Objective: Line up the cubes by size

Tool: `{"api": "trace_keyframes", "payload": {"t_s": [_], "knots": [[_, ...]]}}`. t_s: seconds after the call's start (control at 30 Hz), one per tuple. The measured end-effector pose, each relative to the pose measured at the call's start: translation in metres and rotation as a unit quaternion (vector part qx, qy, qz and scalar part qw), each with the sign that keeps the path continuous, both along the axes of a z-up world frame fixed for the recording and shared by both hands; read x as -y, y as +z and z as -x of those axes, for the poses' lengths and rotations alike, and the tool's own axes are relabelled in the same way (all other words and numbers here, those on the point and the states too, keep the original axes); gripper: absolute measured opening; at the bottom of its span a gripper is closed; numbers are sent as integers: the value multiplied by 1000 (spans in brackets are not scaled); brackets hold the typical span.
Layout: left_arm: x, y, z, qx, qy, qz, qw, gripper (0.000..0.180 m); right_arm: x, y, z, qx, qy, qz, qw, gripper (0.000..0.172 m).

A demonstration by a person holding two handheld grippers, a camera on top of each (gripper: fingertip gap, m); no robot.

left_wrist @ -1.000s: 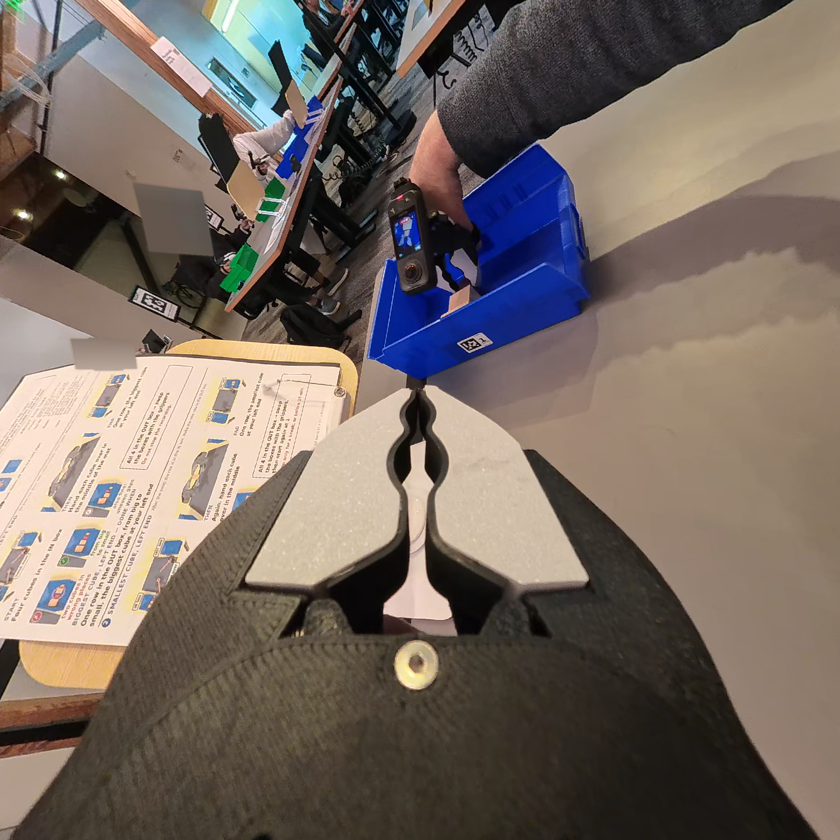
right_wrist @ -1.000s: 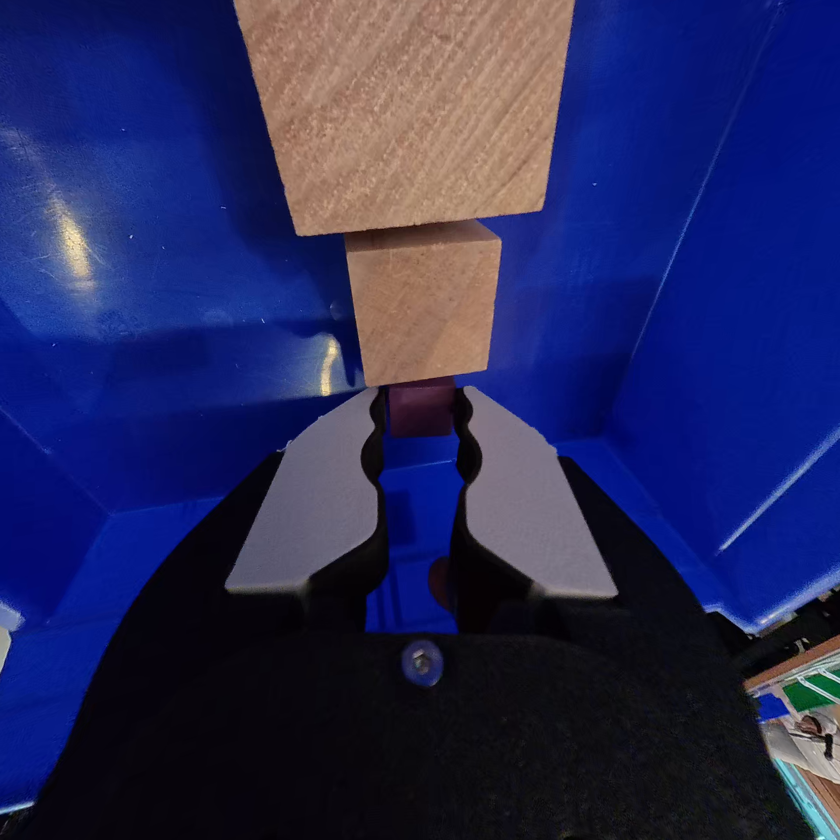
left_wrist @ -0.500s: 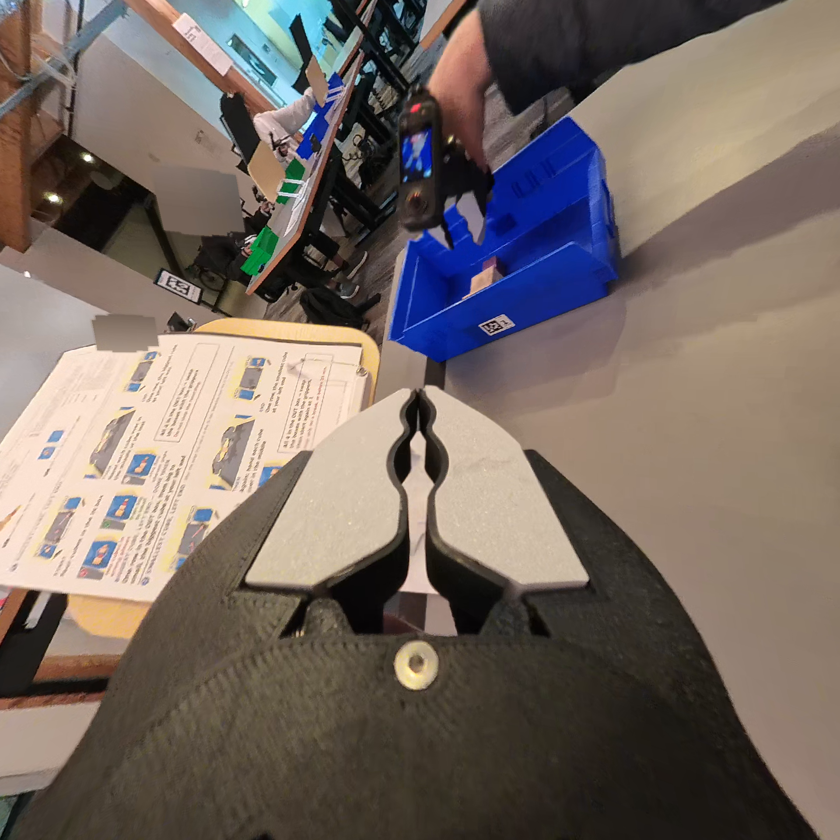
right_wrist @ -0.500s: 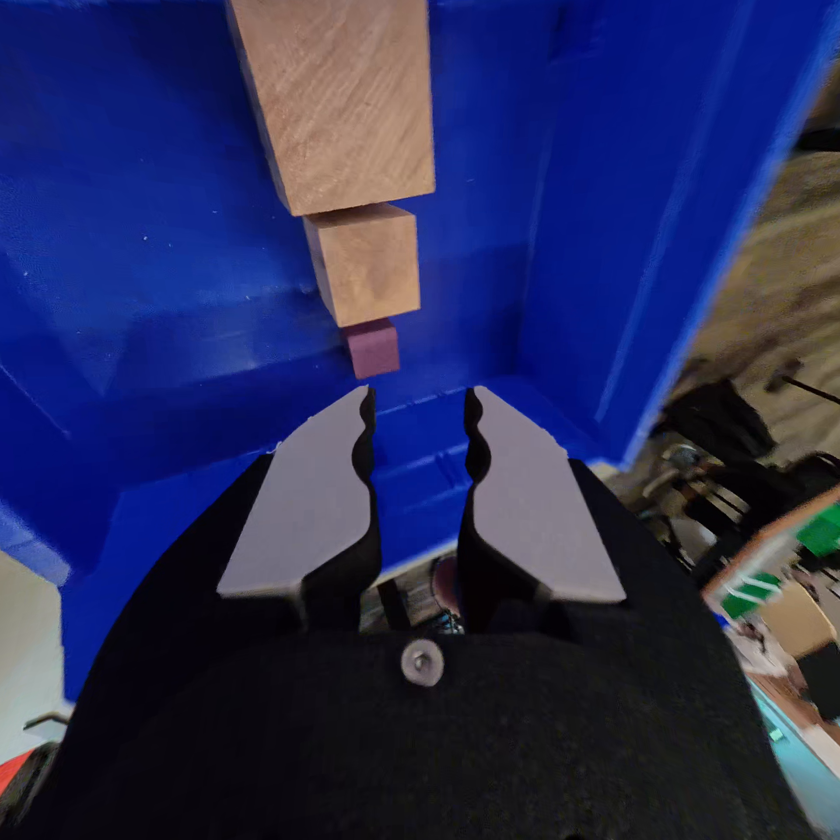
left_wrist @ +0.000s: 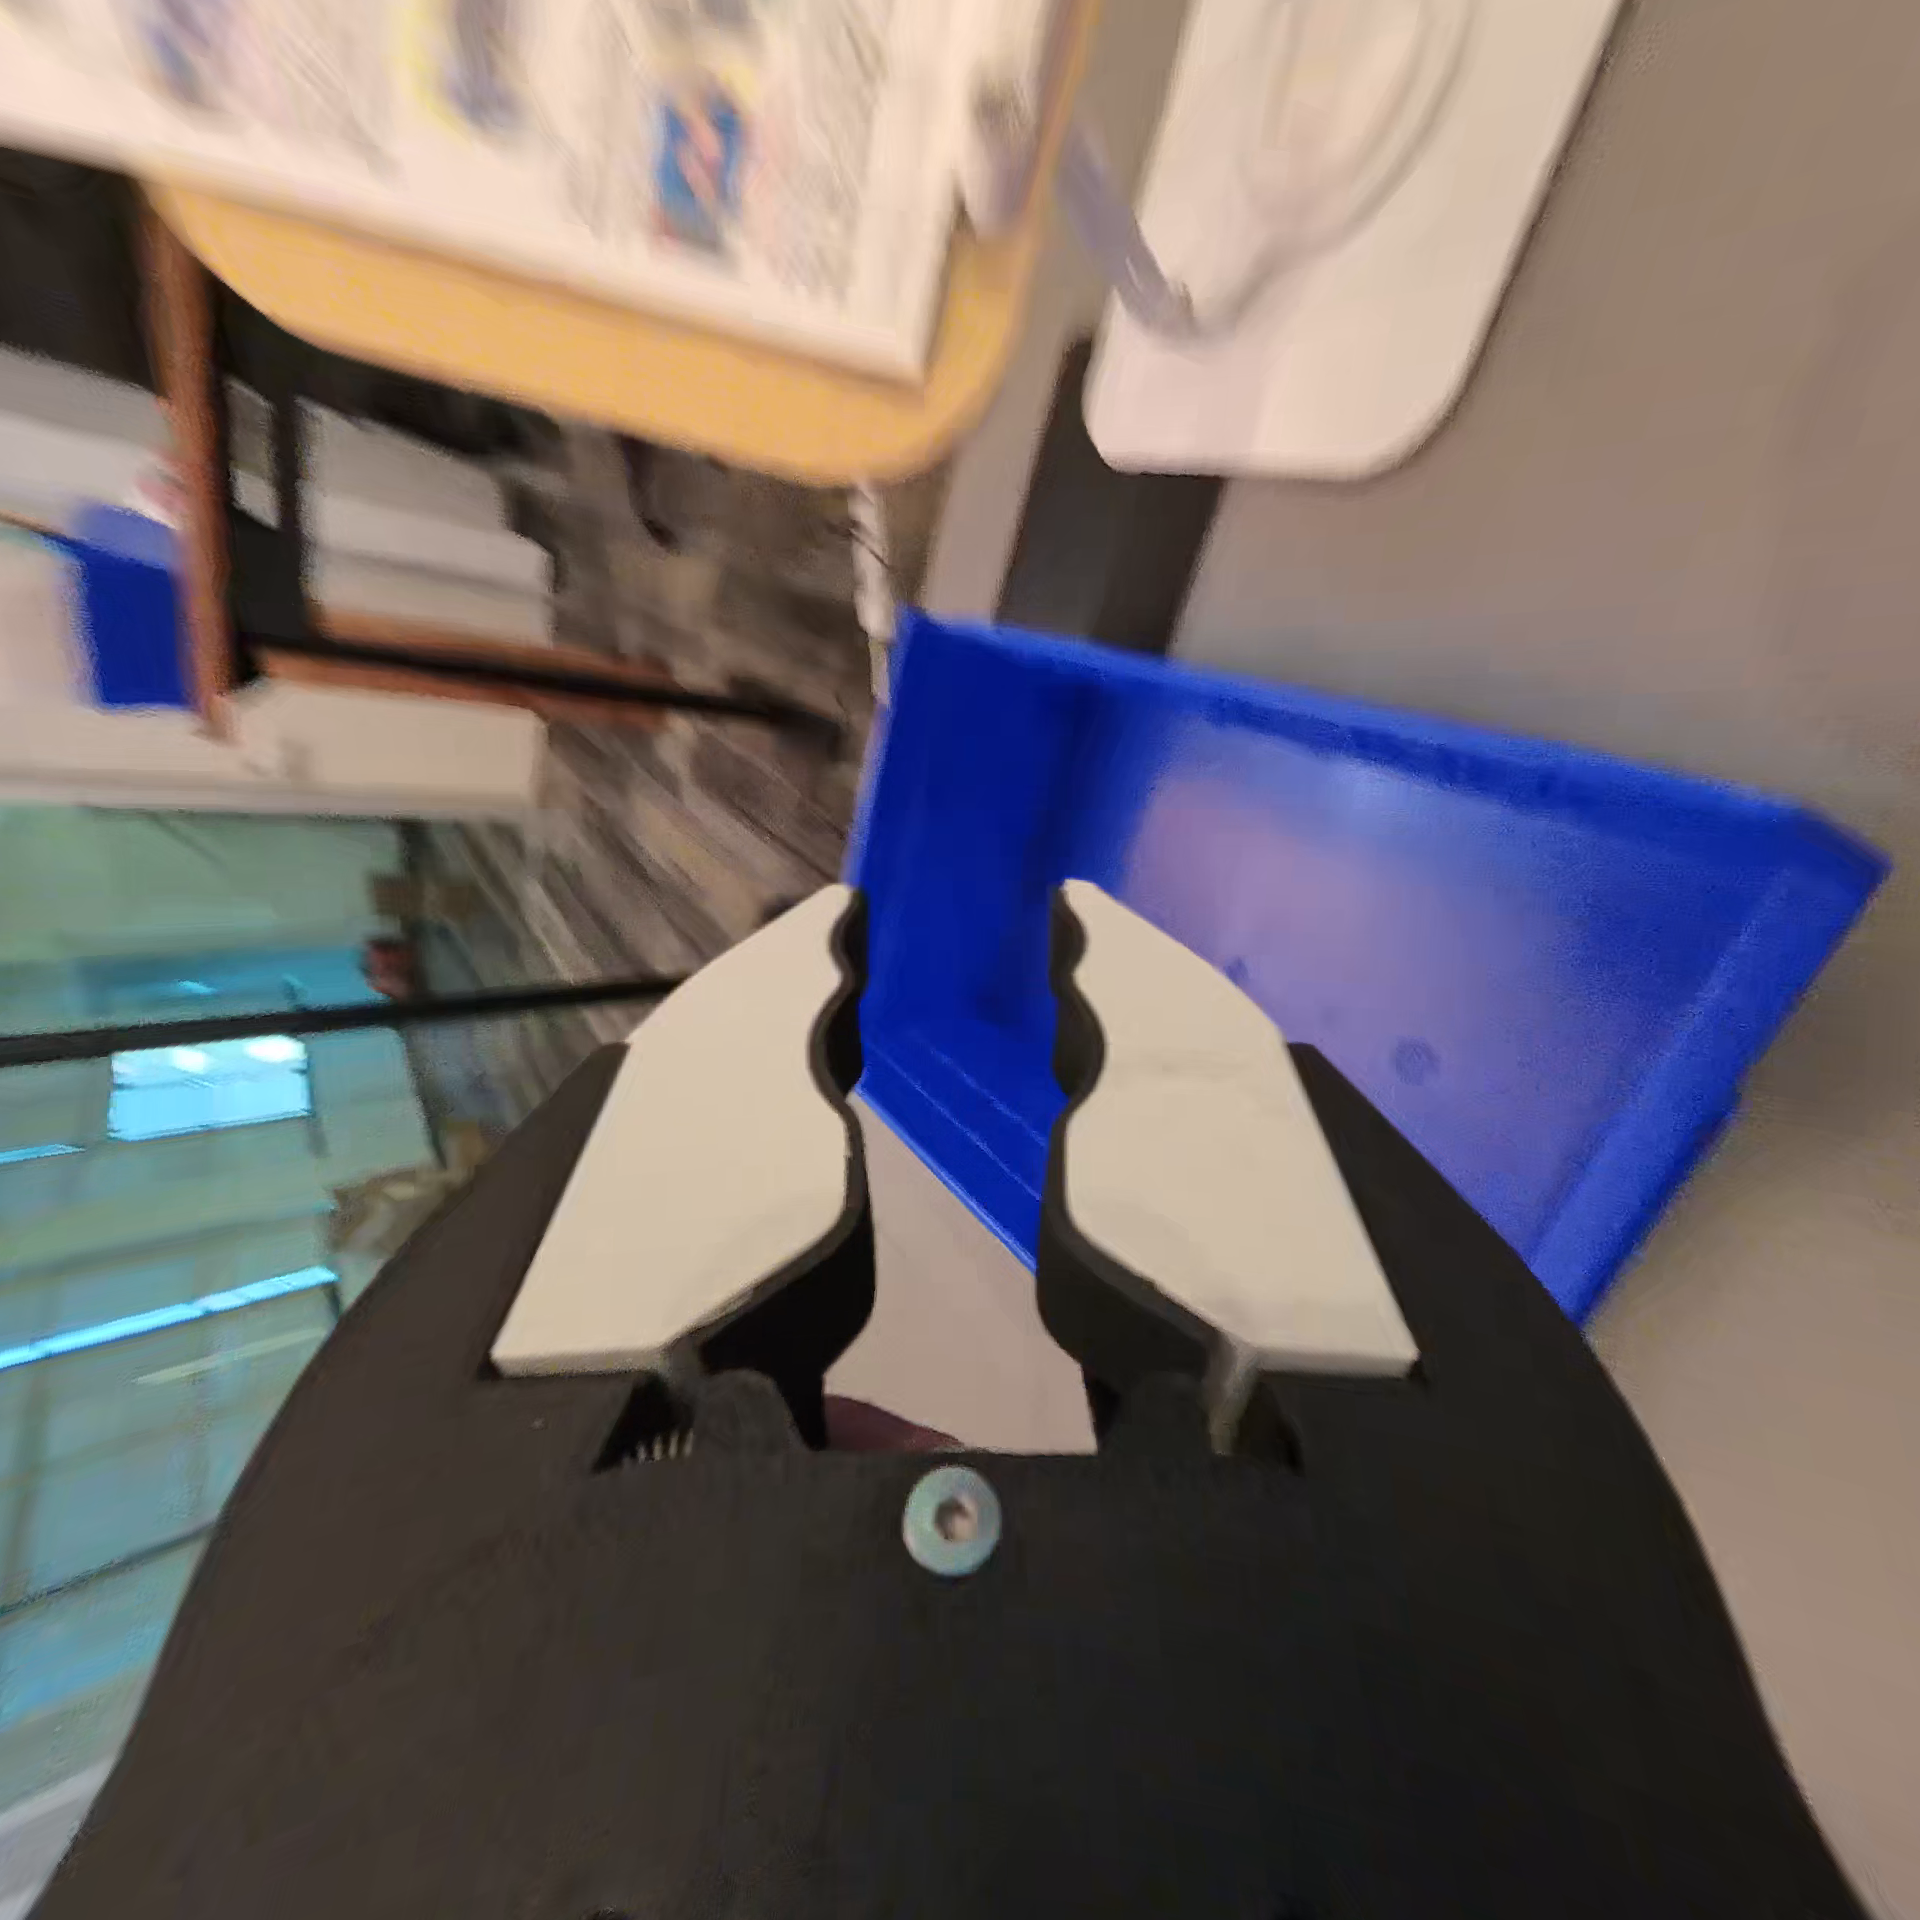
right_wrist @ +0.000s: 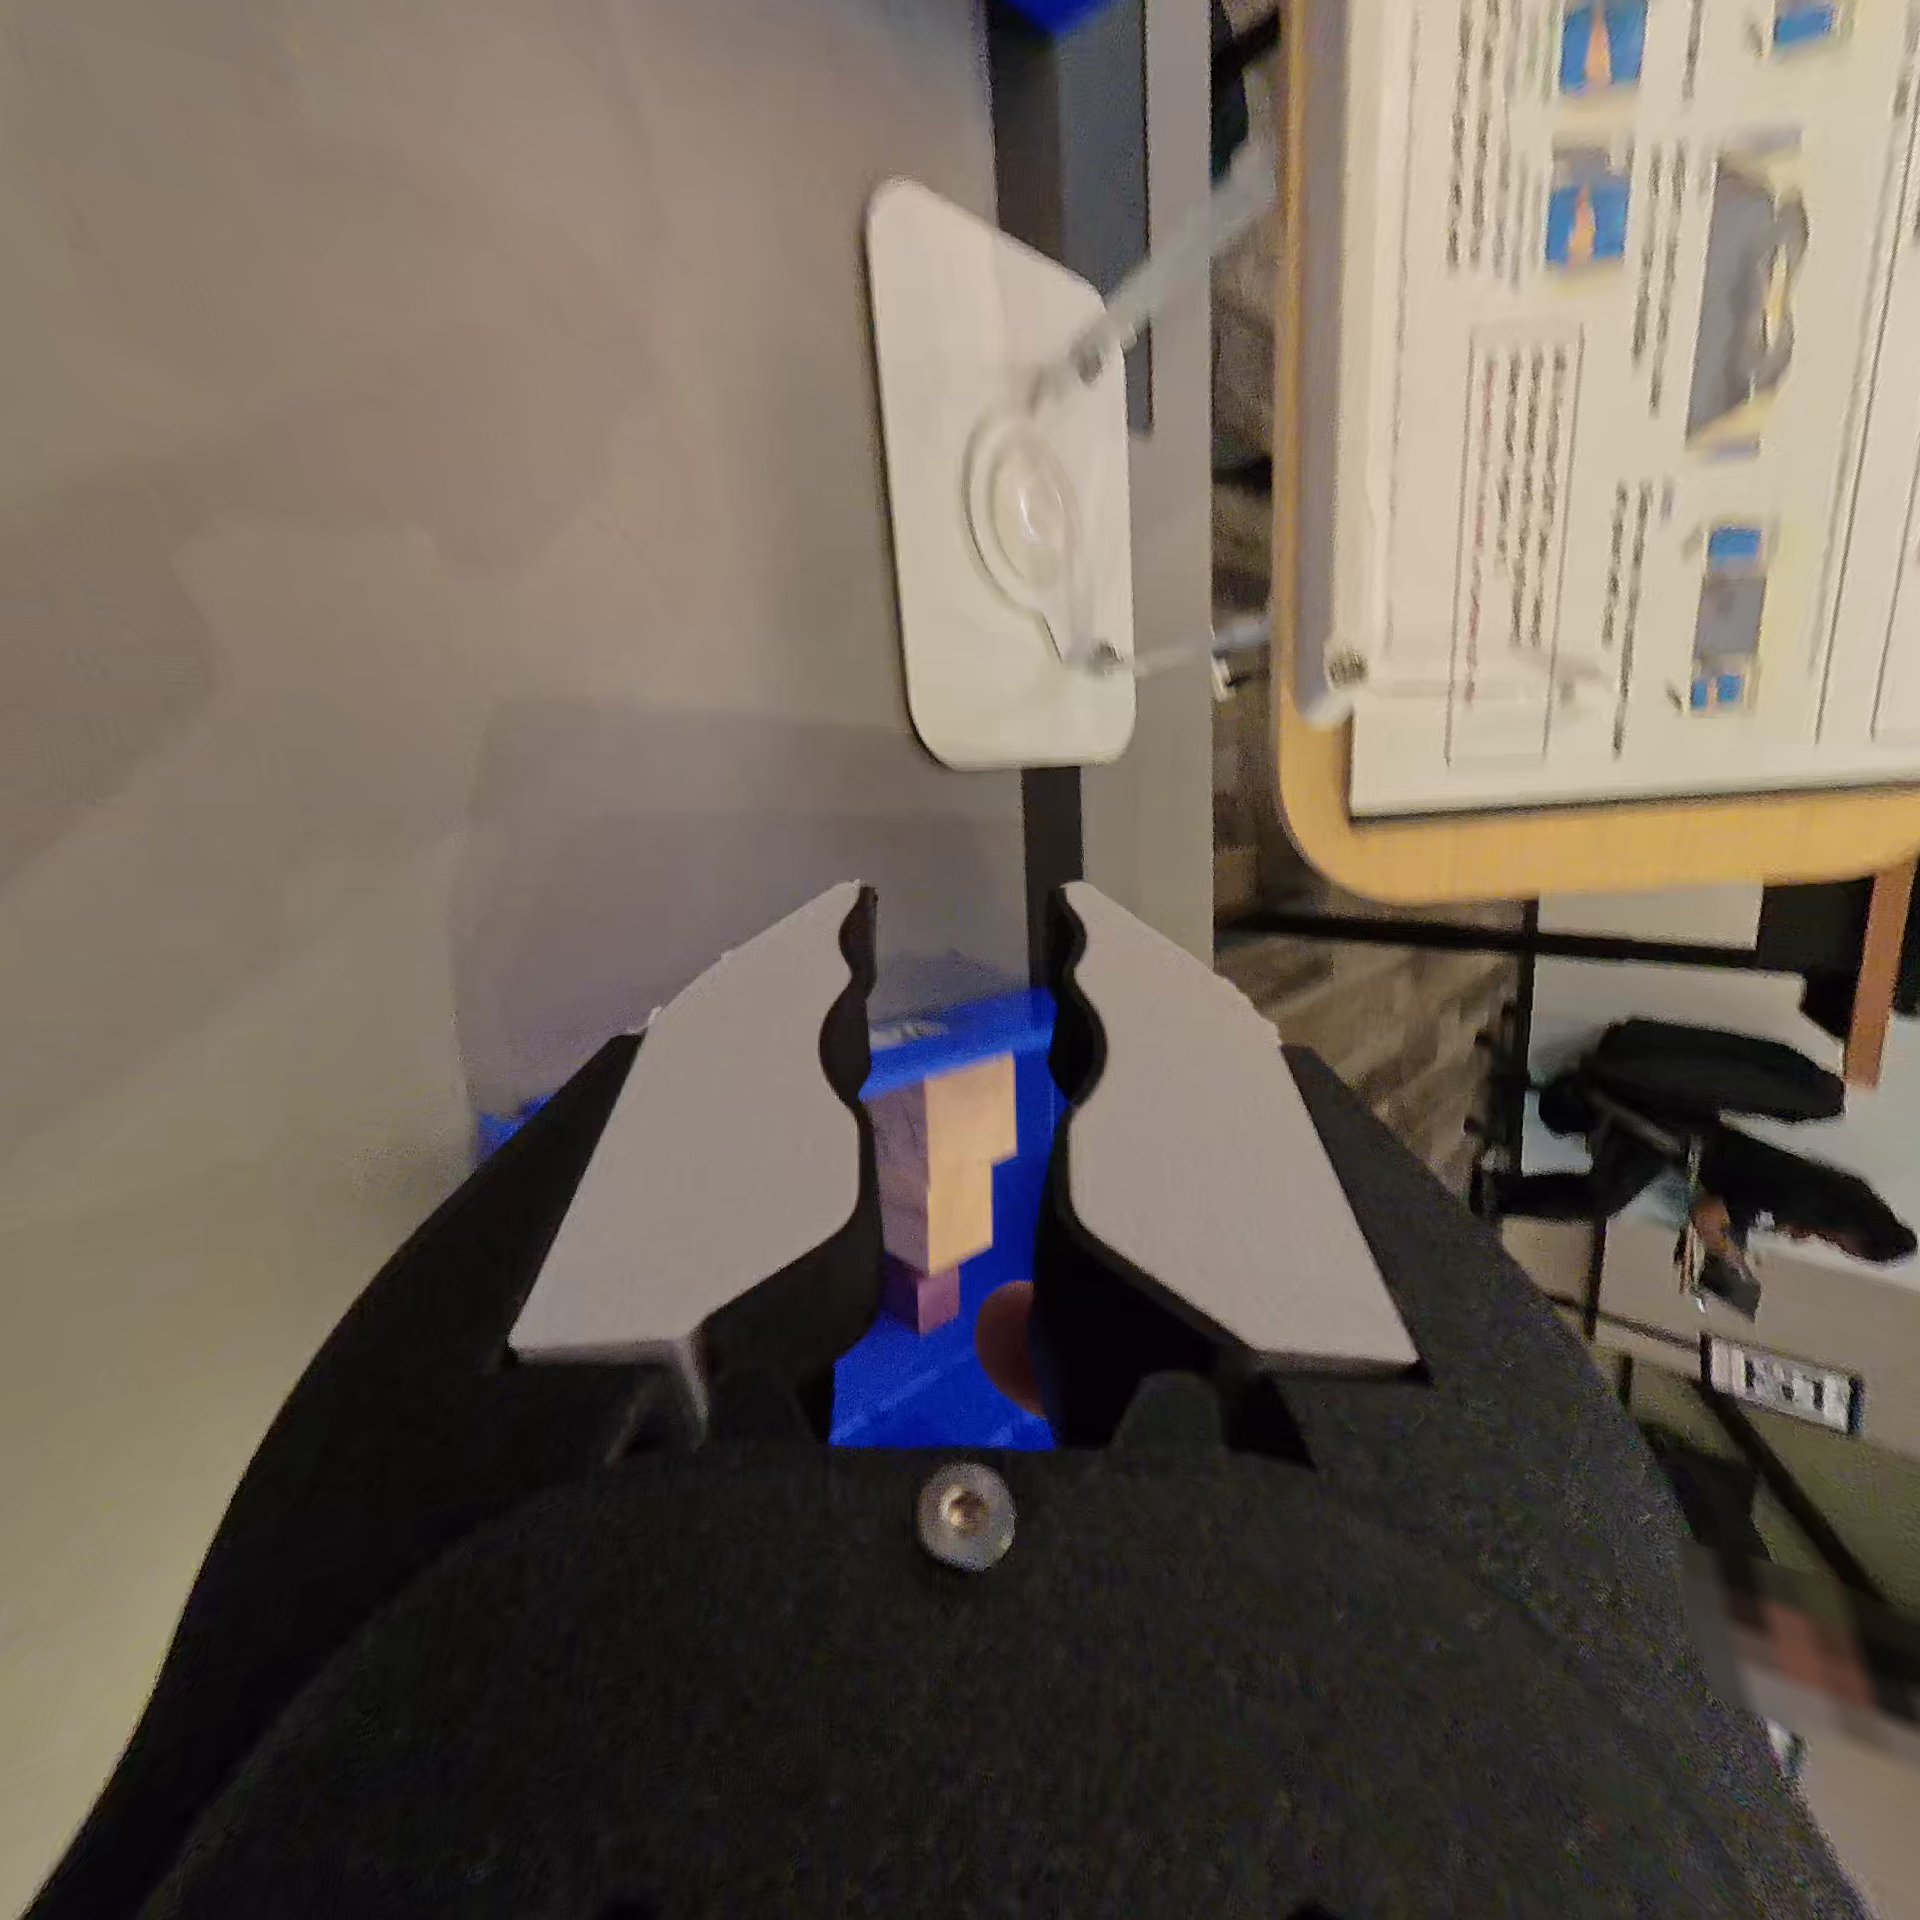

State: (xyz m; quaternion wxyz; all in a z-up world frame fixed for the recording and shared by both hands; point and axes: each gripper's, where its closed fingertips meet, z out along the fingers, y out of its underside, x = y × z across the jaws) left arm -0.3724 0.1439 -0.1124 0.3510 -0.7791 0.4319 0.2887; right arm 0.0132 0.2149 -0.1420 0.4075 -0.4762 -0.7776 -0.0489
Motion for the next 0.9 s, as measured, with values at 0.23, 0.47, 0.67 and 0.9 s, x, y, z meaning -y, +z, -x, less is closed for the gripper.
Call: {"api": "trace_keyframes", "payload": {"t_s": [0.23,0.47,0.67,0.9], "knots": [[-8,-88,75,-32,74,145,986,37,38,-14,40,-25,76,43,996,30],[-11,-141,92,-63,80,239,966,43,47,-15,46,-31,100,56,993,30],[-4,-174,112,-77,163,310,933,39,54,-17,48,-29,115,61,991,30],[-4,-187,131,-108,190,327,919,39,60,-17,50,-29,125,67,989,30]]}}
